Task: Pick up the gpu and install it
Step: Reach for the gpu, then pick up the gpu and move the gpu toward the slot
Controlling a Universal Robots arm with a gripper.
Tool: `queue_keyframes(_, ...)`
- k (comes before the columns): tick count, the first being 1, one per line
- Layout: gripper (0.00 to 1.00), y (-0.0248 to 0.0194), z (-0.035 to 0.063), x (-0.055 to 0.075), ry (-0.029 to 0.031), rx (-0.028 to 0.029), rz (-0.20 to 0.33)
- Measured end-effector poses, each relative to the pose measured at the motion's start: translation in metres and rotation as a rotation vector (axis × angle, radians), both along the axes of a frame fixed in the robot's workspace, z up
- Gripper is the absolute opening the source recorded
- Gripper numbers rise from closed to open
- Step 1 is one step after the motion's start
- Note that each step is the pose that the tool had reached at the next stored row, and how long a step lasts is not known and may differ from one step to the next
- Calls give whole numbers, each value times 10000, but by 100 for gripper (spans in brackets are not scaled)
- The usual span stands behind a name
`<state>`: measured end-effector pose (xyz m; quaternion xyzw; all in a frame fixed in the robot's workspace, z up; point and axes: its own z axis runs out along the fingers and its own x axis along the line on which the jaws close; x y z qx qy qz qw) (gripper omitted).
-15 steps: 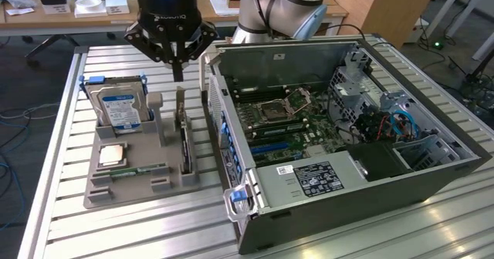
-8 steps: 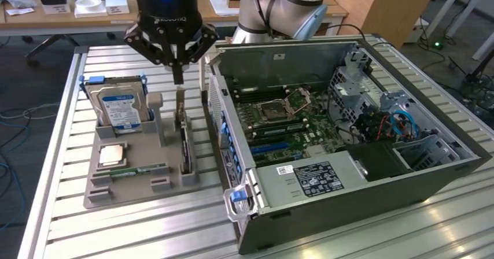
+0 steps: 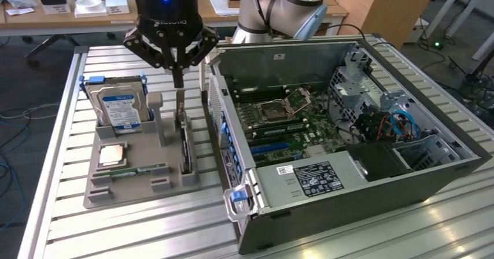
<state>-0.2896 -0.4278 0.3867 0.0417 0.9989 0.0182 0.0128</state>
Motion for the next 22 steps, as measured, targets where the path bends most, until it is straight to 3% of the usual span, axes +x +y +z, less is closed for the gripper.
queue_keyframes(3, 11, -25, -1, -2, 0, 0, 0)
queue_keyframes(10, 11, -27, -13, -98, -1, 0, 0)
queue_keyframes(22, 11, -27, -13, -103, 0, 0, 0)
